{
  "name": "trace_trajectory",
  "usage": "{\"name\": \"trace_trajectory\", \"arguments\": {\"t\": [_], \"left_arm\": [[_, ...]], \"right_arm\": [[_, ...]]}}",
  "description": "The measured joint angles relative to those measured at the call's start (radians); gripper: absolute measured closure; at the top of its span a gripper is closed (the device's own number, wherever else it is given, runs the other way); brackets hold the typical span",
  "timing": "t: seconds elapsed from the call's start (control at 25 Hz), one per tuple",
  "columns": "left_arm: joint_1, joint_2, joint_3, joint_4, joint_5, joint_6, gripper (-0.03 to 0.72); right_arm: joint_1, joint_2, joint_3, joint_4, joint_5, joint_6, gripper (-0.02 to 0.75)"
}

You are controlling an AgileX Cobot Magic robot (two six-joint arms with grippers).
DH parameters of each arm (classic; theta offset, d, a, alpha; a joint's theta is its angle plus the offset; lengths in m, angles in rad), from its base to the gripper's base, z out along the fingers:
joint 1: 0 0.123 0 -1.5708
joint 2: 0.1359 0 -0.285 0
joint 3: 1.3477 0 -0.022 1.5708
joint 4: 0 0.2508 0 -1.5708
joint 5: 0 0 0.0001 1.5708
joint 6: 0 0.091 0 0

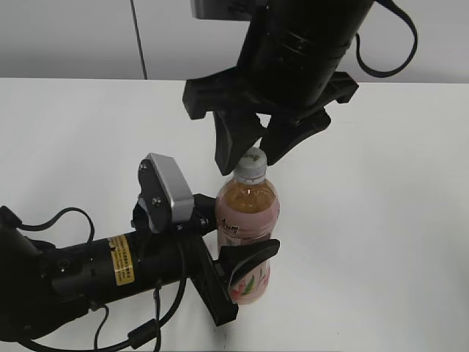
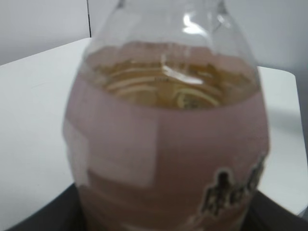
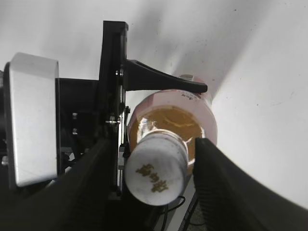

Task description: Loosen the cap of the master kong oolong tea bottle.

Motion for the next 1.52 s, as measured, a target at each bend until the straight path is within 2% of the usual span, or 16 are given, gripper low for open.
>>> {"name": "trace_trajectory", "arguments": {"t": [0.08,0.2,0.4,0.68,0.88,1.0,1.2,1.36,1.52], "left_arm": [[0.000,0.000,0.000,0.000,0.000,0.000,0.301],[0.000,0.001,0.000,-0.001,-0.002,0.000,0.301],[0.000,0.001,0.000,-0.001,-0.002,0.000,0.301],[0.000,0.001,0.000,-0.001,-0.002,0.003,0.301],[0.000,0.001,0.000,-0.001,-0.002,0.003,0.302],[0.000,0.001,0.000,-0.001,-0.002,0.003,0.302],[0.000,0.001,0.000,-0.001,-0.002,0.003,0.302],[0.000,0.001,-0.001,-0.001,-0.002,0.001,0.302],[0.000,0.001,-0.001,-0.001,-0.002,0.001,0.302]], "right_arm": [[0.001,0.000,0.000,0.001,0.000,0.001,0.351],[0.001,0.000,0.000,-0.002,0.003,-0.005,0.451],[0.001,0.000,0.000,0.000,0.004,-0.125,0.458],[0.001,0.000,0.000,0.008,0.004,-0.600,0.458],[0.001,0.000,0.000,0.010,0.004,-1.089,0.460],[0.001,0.000,0.000,0.014,0.007,-1.242,0.460],[0.001,0.001,-0.009,0.020,0.011,-1.209,0.443],[0.001,-0.003,-0.046,0.033,0.006,-1.083,0.312],[0.001,-0.027,-0.067,0.031,0.006,-0.734,0.255]]}}
